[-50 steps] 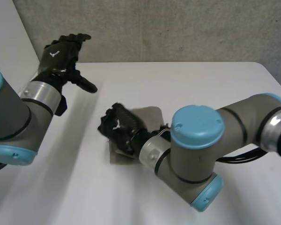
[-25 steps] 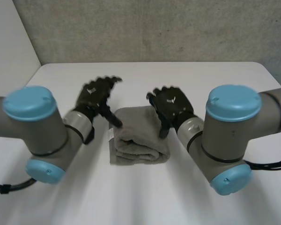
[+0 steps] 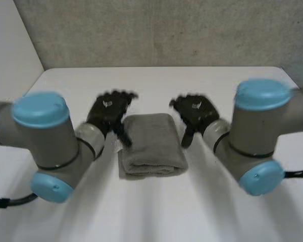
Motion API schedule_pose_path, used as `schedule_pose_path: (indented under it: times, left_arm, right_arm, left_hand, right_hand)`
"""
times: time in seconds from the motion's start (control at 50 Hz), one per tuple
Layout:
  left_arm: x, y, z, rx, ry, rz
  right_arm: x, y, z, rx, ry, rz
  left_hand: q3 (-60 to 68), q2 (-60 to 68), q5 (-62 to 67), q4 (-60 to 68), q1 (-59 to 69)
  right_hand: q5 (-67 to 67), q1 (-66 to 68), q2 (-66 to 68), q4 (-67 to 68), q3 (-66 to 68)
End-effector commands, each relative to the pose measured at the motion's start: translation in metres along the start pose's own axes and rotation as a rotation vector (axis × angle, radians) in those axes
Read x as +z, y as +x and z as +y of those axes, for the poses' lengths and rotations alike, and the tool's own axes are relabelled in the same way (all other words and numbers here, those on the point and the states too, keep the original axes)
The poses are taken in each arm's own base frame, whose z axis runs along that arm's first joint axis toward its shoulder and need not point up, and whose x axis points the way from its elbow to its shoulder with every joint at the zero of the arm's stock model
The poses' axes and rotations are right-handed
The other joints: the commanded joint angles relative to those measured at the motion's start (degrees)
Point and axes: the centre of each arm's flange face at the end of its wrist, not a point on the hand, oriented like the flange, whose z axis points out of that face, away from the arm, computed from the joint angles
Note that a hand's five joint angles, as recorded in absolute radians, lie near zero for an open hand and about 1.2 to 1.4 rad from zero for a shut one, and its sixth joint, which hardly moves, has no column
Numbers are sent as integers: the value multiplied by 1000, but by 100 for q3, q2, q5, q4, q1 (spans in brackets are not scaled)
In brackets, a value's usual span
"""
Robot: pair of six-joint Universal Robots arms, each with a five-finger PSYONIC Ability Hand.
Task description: Fold the towel.
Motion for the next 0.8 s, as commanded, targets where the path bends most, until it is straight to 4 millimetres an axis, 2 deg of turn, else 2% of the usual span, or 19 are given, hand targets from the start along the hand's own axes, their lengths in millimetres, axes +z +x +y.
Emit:
schedule_pose_path:
  times: [0.02, 0.04, 0.06, 0.08, 0.12, 0.16, 0.18, 0.22, 0.38, 0.68, 0.8]
  left_arm:
    - [-26, -2, -91, -78, 174, 0]
    - [-35, -4, -109, -108, 185, -1]
    - [-42, -4, -121, -138, 184, 0]
    - [-42, -4, -121, -138, 184, 0]
    - [-51, -9, -137, -171, 168, -18]
    - [-53, -15, -142, -187, 154, -50]
    - [-53, -15, -142, -187, 153, -50]
    - [-56, -30, -144, -192, 123, -136]
    - [-58, -41, -145, -198, 118, -212]
    - [-58, -42, -146, -198, 120, -212]
    - [-58, -43, -146, -195, 121, -214]
  right_arm:
    - [-50, 45, -102, 125, 274, 143]
    - [-50, 46, -102, 126, 274, 143]
    - [-62, 62, -116, 144, 315, 212]
    - [-62, 62, -116, 145, 315, 213]
    - [-79, 82, -127, 162, 323, 318]
    - [-82, 85, -129, 165, 306, 341]
    - [-85, 87, -130, 169, 291, 358]
    - [-86, 91, -130, 169, 279, 376]
    - [-81, 99, -123, 173, 247, 412]
    - [-79, 97, -119, 170, 235, 405]
    - [-76, 90, -115, 163, 223, 357]
  left_hand:
    - [-326, -423, -1246, -444, -415]
    - [-342, -440, -1262, -461, -432]
    - [-343, -440, -1263, -461, -432]
    - [-343, -440, -1263, -461, -432]
    - [-359, -457, -1279, -477, -449]
    - [-359, -457, -1279, -478, -449]
    - [-359, -457, -1279, -478, -449]
    - [-359, -457, -1279, -478, -449]
    - [-359, -457, -1279, -478, -449]
    - [-359, -457, -1279, -478, -449]
    - [-359, -457, -1279, -478, -449]
  right_hand:
    - [-359, -344, -482, -464, -404]
    - [-359, -344, -482, -464, -404]
    - [-359, -344, -482, -464, -404]
    - [-359, -344, -482, -464, -404]
    - [-359, -344, -482, -464, -404]
    - [-359, -344, -482, -464, -404]
    - [-359, -344, -482, -464, -404]
    - [-359, -344, -482, -464, -404]
    - [-359, -344, -482, -464, -404]
    - [-359, -344, -482, -464, -404]
    - [-359, -344, -482, -464, -404]
